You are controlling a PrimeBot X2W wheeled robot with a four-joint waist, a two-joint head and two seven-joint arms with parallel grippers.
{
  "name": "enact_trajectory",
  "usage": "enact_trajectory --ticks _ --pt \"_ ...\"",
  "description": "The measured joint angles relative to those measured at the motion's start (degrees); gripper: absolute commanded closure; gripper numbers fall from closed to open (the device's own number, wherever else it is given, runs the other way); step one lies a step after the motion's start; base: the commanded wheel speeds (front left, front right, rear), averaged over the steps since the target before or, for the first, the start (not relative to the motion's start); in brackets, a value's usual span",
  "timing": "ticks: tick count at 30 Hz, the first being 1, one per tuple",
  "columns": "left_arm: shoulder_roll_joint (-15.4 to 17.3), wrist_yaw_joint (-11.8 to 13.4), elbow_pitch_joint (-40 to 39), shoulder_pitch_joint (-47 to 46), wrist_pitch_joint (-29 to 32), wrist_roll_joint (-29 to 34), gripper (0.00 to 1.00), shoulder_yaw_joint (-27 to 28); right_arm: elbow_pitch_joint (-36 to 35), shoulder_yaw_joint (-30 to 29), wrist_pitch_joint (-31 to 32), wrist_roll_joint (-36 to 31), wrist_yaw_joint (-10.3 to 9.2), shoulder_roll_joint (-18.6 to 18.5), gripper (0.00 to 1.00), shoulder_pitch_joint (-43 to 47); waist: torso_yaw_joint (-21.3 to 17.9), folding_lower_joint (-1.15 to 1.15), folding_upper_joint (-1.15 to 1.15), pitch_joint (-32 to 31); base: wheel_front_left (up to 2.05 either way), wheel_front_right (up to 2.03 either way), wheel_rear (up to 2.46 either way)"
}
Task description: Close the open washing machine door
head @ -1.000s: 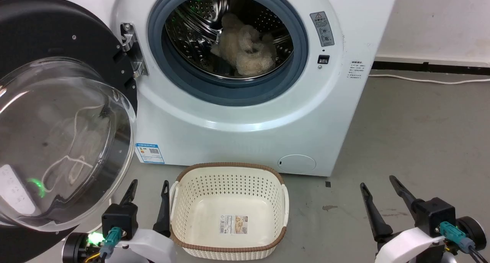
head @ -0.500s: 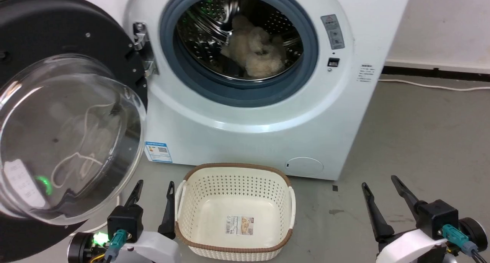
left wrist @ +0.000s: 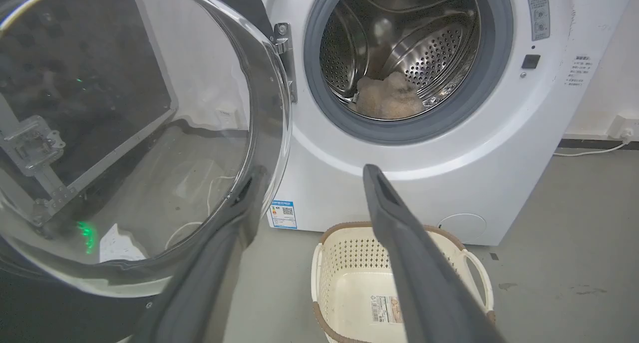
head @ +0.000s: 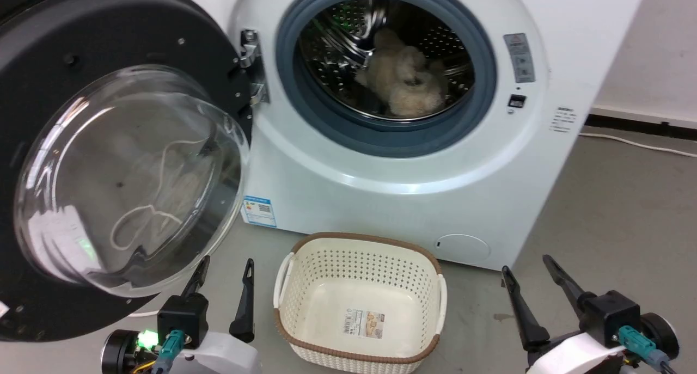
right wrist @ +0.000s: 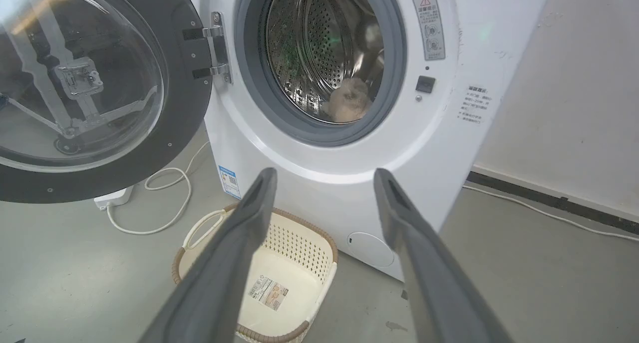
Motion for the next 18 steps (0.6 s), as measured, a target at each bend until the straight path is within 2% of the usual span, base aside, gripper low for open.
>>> enact_trajectory --ticks 18 --pt "0.12 0.25 -0.85 0.53 -2.27 -0.4 0.0 -0.3 2.96 5.17 -2.3 2.13 0.0 -1.9 0.0 -0.63 4.9 0.01 0.0 0.58 0.0 0.0 0.0"
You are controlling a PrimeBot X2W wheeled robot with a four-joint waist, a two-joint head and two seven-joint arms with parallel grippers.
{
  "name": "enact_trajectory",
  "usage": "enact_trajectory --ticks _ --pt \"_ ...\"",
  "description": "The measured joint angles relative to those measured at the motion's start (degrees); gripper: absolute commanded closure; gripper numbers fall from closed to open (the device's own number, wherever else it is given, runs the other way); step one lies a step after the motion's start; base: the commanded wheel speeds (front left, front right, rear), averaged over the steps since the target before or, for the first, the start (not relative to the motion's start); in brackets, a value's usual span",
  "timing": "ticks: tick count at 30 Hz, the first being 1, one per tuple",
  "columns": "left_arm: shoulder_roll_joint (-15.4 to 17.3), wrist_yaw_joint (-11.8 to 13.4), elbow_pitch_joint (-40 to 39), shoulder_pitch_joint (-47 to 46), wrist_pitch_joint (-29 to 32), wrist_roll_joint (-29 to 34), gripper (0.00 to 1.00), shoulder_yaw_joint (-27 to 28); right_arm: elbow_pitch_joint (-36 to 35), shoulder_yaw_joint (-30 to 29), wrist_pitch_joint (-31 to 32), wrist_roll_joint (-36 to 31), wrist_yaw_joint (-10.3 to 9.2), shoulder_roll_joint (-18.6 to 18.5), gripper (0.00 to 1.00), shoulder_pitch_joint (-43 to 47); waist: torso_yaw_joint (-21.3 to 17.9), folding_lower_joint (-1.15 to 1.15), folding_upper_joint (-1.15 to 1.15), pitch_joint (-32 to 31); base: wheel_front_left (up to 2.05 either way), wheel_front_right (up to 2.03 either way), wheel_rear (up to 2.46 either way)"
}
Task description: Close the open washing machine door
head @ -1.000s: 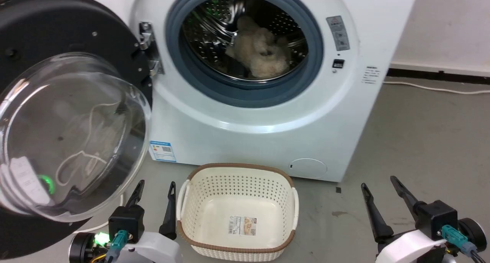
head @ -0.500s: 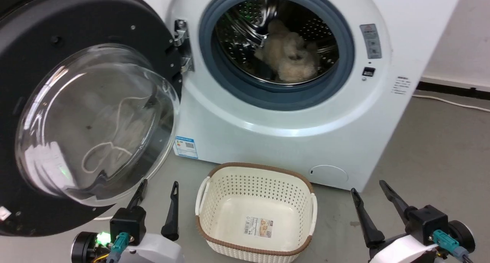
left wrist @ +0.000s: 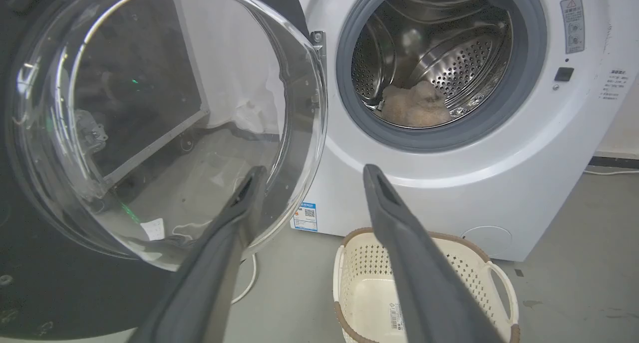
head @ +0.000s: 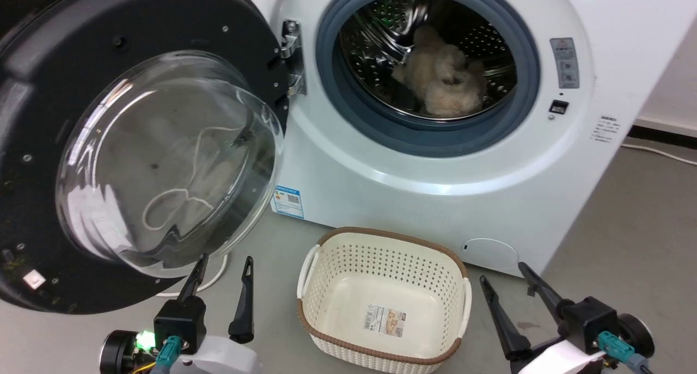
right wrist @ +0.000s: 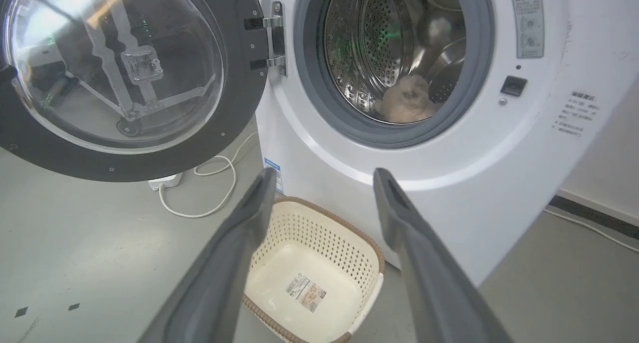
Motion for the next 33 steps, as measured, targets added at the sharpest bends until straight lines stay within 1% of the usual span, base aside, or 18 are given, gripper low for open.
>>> enact_trajectory --ticks 21,33 --pt "0.8 -0.24 0.05 0.53 -2.46 -0.09 0.0 -0.38 1.51 2.66 -2.24 1.02 0.0 -0.69 0.0 -0.08 4.75 0.0 0.0 -0.34 0.0 0.0 0.0" --pt "0.82 -0.01 -0.03 1.35 -3.92 -0.09 0.0 -0.78 2.68 4.89 -3.77 2.5 0.0 -1.7 0.0 -0.08 7.61 0.0 0.0 -0.36 0.0 0.0 0.0"
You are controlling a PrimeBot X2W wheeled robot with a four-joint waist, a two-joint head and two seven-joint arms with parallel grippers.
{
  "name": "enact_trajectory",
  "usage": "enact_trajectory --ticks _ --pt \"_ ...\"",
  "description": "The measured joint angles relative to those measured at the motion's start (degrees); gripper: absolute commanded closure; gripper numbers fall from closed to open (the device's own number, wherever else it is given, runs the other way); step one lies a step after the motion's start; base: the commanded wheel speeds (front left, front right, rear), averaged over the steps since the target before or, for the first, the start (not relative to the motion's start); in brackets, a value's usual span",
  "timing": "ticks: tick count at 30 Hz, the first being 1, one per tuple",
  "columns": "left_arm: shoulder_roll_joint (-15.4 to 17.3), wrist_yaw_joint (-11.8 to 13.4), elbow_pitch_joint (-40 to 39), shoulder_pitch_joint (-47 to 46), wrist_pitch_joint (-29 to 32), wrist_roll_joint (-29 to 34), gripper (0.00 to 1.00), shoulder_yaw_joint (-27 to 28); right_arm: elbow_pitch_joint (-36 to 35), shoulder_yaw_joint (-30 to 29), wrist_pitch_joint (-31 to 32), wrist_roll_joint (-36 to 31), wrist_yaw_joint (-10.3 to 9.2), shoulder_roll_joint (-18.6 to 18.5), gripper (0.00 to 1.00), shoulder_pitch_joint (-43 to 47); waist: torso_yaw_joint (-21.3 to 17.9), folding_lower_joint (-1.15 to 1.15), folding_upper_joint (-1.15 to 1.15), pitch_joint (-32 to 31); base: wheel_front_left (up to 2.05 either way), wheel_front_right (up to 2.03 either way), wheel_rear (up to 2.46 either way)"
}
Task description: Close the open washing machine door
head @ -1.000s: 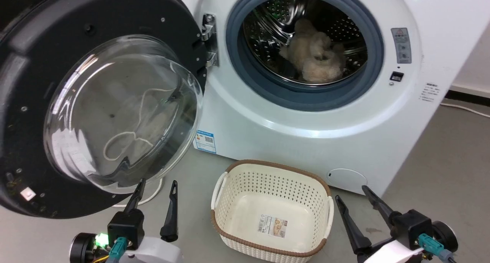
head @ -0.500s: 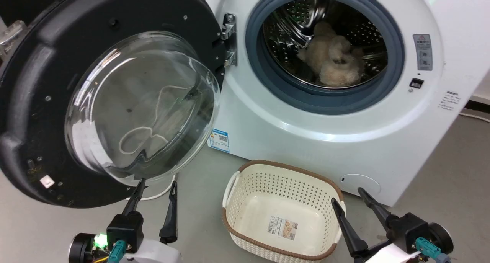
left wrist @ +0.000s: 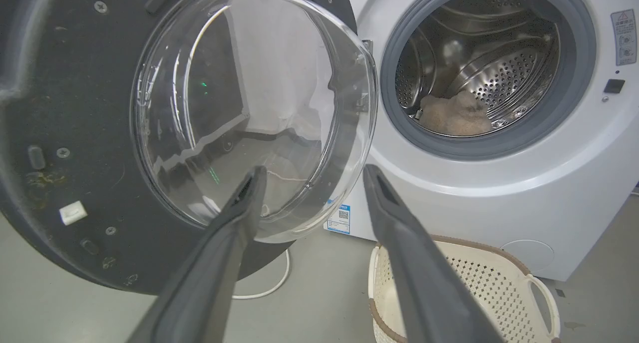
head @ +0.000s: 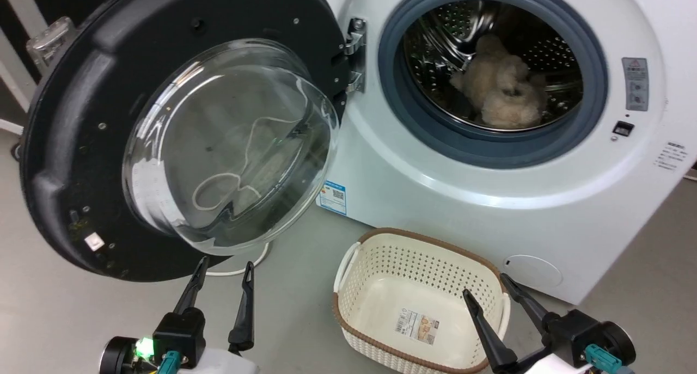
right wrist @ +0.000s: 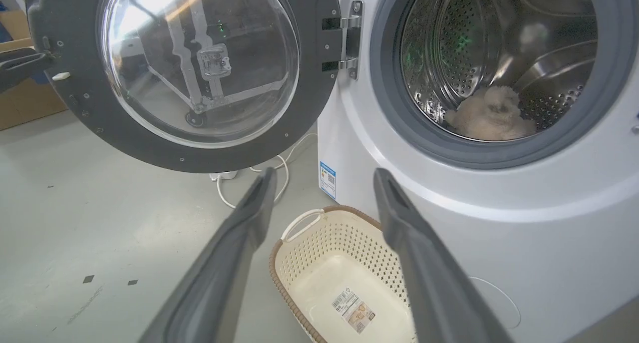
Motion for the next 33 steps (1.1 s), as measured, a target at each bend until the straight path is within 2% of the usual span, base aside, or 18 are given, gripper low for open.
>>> enact_trajectory --ticks 26,27,28,33 --pt "-0.04 0.46 1.36 0.43 -3.23 -1.4 0.02 -1.14 2.19 2.29 -3.41 1.32 0.0 -0.98 0.0 0.3 5.98 -0.01 0.0 -0.62 0.0 0.0 0.0" --pt "-0.08 0.43 1.44 0.44 -3.35 -1.68 0.76 -1.2 2.23 2.38 -3.45 1.32 0.0 -1.09 0.0 0.32 6.21 -0.01 0.0 -0.63 0.0 0.0 0.0" --pt "-0.1 0.43 1.51 0.46 -3.37 -1.99 1.0 -1.22 2.29 2.48 -3.49 1.33 0.0 -1.19 0.0 0.34 6.46 -0.01 0.0 -0.62 0.0 0.0 0.0" --pt "-0.54 0.29 -0.43 0.51 -4.03 -4.53 1.0 -0.78 2.27 2.49 -4.1 1.32 0.0 -1.41 0.0 0.85 7.64 -0.01 0.0 0.23 0.0 0.0 0.0"
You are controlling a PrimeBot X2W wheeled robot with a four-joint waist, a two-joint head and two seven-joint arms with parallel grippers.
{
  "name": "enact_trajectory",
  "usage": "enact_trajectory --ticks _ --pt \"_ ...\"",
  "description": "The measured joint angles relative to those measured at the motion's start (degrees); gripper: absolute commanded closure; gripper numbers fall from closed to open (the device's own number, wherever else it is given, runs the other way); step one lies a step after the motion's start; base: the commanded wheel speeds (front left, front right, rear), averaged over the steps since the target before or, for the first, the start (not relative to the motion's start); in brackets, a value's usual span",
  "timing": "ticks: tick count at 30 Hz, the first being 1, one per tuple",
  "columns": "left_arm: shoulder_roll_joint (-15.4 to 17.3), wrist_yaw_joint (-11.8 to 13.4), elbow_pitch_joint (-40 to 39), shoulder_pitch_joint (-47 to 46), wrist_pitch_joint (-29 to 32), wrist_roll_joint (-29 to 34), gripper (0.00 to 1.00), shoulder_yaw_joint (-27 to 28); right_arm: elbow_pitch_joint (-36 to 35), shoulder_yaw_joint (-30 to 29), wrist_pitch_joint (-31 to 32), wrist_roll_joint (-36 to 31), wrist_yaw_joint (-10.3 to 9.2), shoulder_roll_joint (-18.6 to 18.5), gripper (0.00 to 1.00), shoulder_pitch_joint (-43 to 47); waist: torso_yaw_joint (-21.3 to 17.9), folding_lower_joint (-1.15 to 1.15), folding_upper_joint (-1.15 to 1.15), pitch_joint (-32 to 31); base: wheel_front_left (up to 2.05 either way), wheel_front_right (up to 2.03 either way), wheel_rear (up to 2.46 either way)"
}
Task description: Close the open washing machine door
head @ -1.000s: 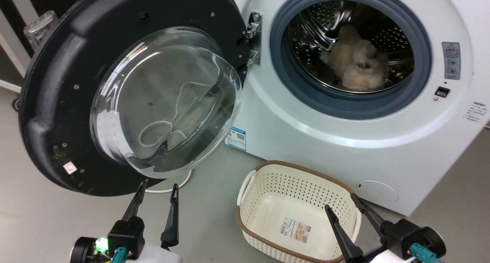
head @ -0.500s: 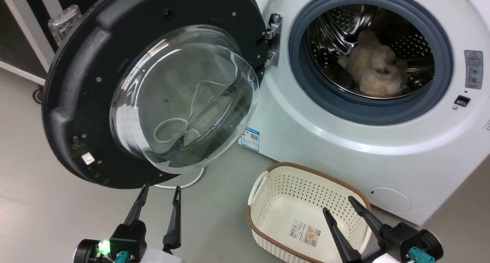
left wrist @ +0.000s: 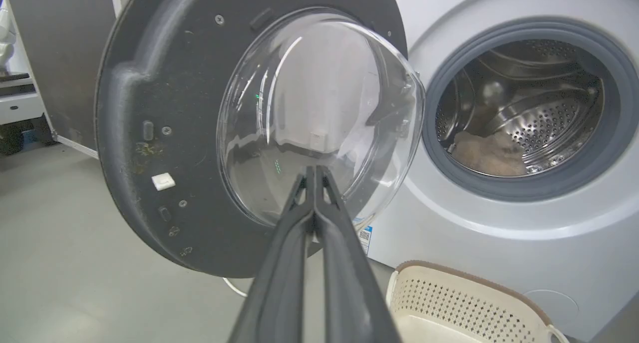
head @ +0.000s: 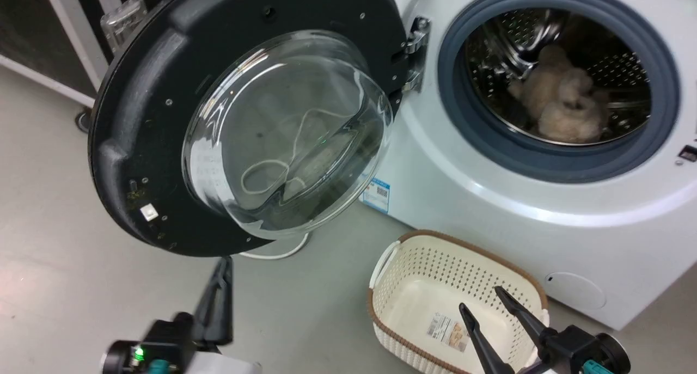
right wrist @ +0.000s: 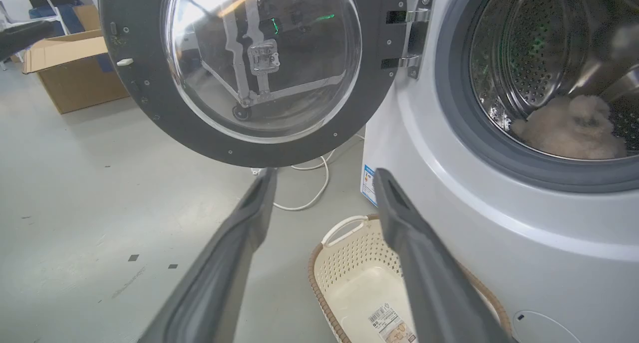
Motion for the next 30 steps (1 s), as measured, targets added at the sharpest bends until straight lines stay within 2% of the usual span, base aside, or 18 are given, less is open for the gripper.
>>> enact_trajectory --ticks 3,7,13,17,20,26,30 --pt "-0.47 0.16 -3.31 -0.58 -0.32 -3.09 1.0 2.57 -0.2 0.55 -0.4 0.0 0.0 -0.56 0.0 0.12 0.24 0.0 0.0 1.18 0.0 0.0 0.0" --pt "-0.57 0.0 -7.94 -3.85 -0.79 -9.62 1.0 9.13 -0.43 1.33 -0.59 0.03 0.0 -1.83 0.0 -0.02 -0.7 0.01 0.0 3.35 0.0 0.0 0.0" --pt "0.59 -2.09 -6.31 -13.09 0.15 -21.0 1.0 19.14 -0.97 1.24 -0.7 1.02 0.0 -3.71 0.0 -1.93 -4.03 0.01 0.0 6.45 0.0 0.0 0.0" --pt "6.62 -1.83 -1.98 -21.4 4.91 -29.02 1.0 26.83 -1.16 1.42 -0.85 1.55 0.0 -4.52 0.0 -3.33 -6.68 0.01 0.0 8.43 0.0 0.0 0.0" --pt "10.92 -0.41 1.66 -25.93 7.77 -33.52 1.0 32.18 -1.22 1.47 -0.85 1.87 0.0 -4.83 0.0 -4.0 -8.69 0.02 0.0 9.79 0.0 0.0 0.0" --pt "18.71 2.14 9.49 -30.65 13.17 -40.17 1.0 40.8 -1.24 1.74 -0.85 2.49 0.0 -5.25 0.0 -4.5 -12.35 0.01 0.0 11.74 0.0 0.0 0.0" --pt "22.3 3.8 15.53 -32.6 19.46 -45.36 1.0 44.85 -1.22 1.71 -0.85 2.55 0.0 -5.58 0.0 -4.95 -13.92 0.01 0.0 12.58 0.0 0.0 0.0"
